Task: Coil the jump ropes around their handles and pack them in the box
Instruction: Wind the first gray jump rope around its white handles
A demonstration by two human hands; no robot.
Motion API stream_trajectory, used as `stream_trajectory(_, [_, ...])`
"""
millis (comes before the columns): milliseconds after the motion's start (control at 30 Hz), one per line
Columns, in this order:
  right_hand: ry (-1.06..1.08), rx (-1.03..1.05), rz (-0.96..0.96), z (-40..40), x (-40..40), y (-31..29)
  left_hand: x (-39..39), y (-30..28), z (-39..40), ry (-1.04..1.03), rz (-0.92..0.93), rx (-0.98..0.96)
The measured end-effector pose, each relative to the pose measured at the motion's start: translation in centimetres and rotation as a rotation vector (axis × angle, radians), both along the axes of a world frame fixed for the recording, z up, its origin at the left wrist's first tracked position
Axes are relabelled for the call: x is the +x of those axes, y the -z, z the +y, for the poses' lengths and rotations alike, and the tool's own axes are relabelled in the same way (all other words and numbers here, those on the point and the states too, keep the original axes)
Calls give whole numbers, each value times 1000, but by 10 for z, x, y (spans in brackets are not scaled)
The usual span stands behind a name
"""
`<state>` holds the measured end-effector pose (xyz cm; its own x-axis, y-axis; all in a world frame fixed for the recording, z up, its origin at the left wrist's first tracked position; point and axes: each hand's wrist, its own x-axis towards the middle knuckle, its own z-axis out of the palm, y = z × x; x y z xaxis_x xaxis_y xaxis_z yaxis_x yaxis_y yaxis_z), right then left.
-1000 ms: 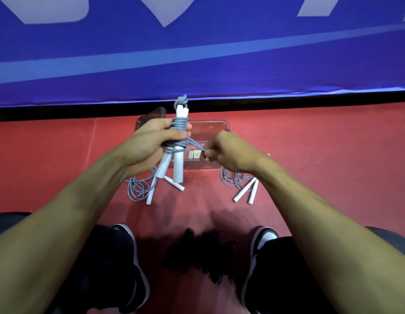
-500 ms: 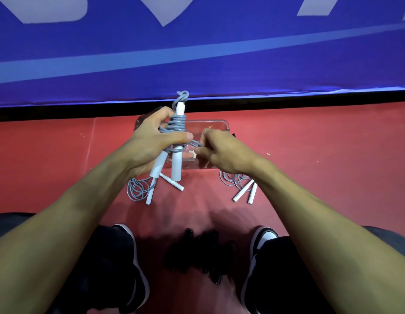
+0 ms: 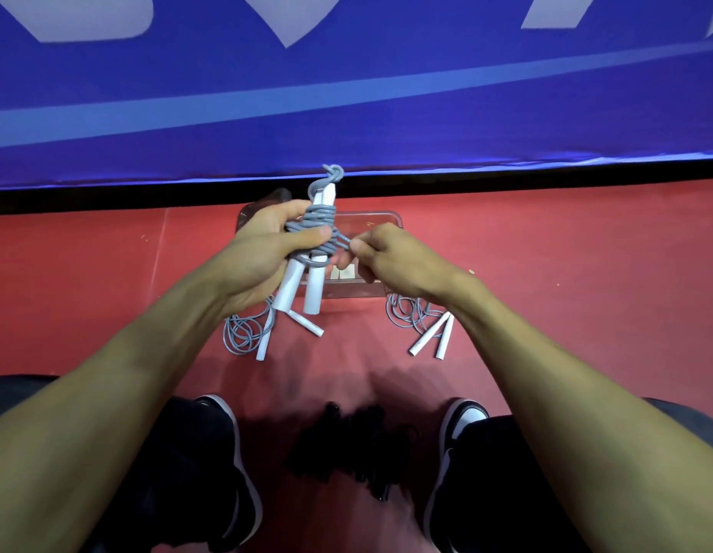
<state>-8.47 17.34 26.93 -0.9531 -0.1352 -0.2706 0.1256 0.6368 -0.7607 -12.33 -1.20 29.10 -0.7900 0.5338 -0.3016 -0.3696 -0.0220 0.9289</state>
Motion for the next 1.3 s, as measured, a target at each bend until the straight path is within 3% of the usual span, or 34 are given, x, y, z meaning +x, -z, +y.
stream_trajectory(333, [-39, 43, 7, -4, 1, 2, 11, 5, 5, 13, 275, -198])
stream_trajectory(500, [-31, 108, -37, -1, 3, -2, 5, 7, 2, -78, 223, -167])
stream_trajectory(767, [-20, 104, 66, -4, 1, -5, -3, 17, 0, -167, 265, -310])
stream_trajectory(967, [-34, 72, 79, -3, 1, -5, -5, 12, 3, -141, 13, -36])
stream_trajectory(1100, [-67, 78, 48, -1, 2, -3, -6, 16, -1, -21, 73, -93])
stream_trajectory(1300, [-126, 31, -2, -6, 4, -3, -4, 15, -4, -42, 200, -270])
